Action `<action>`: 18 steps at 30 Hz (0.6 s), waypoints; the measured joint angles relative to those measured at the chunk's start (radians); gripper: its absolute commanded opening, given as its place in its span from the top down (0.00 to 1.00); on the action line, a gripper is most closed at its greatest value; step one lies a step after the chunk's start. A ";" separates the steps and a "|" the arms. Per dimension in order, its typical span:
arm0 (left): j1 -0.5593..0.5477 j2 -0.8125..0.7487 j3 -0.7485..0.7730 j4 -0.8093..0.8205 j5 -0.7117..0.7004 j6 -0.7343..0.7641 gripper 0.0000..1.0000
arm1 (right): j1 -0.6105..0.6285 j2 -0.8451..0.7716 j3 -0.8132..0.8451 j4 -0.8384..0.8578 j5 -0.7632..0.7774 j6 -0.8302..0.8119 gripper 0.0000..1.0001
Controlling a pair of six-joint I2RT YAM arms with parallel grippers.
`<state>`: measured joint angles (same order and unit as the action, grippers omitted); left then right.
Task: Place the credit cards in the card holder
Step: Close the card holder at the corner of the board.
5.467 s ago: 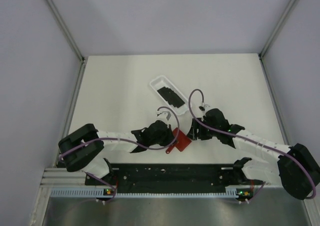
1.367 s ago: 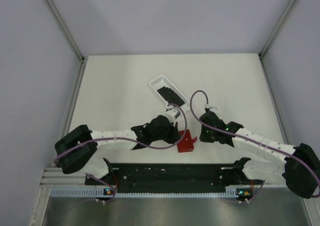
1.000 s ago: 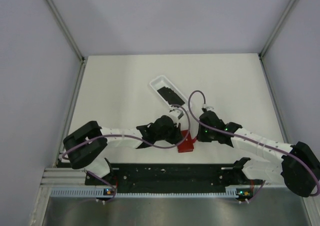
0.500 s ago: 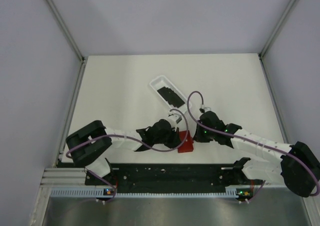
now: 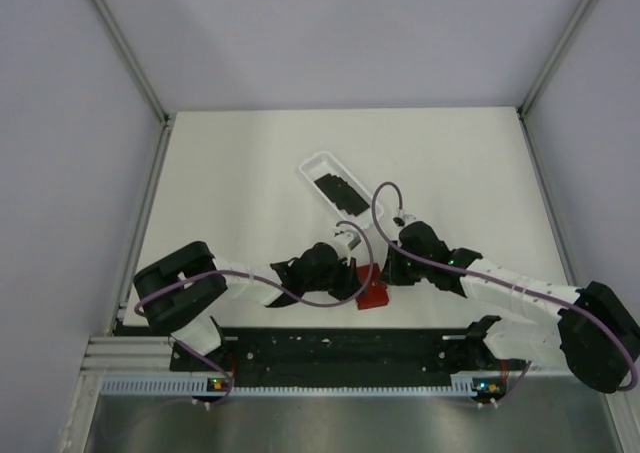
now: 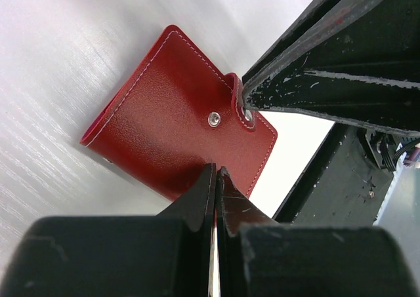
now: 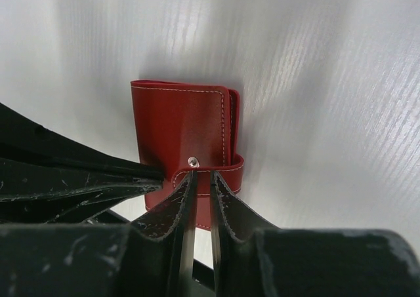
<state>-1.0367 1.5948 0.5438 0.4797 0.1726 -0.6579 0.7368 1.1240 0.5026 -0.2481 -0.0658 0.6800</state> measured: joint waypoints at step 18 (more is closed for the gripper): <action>0.000 0.000 -0.011 0.021 0.000 -0.003 1.00 | 0.000 0.051 -0.010 0.059 -0.063 0.001 0.79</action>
<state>-1.0367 1.5948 0.5327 0.5003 0.1722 -0.6609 0.7364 1.1748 0.4927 -0.1890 -0.1284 0.6811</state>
